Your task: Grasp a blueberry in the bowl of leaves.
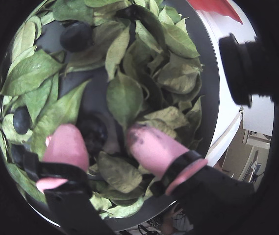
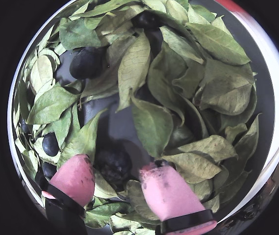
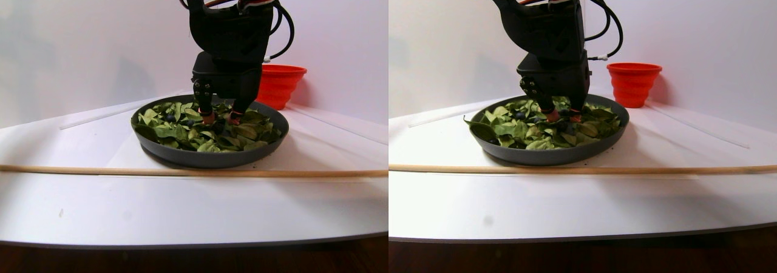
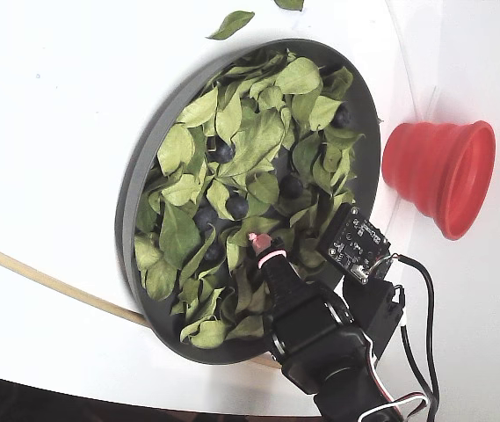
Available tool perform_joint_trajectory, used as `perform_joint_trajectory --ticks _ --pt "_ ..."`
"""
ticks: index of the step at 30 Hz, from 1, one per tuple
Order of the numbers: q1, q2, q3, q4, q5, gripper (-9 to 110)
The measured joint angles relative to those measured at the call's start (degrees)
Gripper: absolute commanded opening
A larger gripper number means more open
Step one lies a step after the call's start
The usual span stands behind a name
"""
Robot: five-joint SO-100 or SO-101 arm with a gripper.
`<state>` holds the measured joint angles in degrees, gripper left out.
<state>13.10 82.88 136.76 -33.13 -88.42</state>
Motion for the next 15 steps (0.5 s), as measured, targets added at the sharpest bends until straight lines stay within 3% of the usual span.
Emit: perform_joint_trajectory --ticks 15 --pt "-0.35 -4.48 -0.53 -2.90 0.88 19"
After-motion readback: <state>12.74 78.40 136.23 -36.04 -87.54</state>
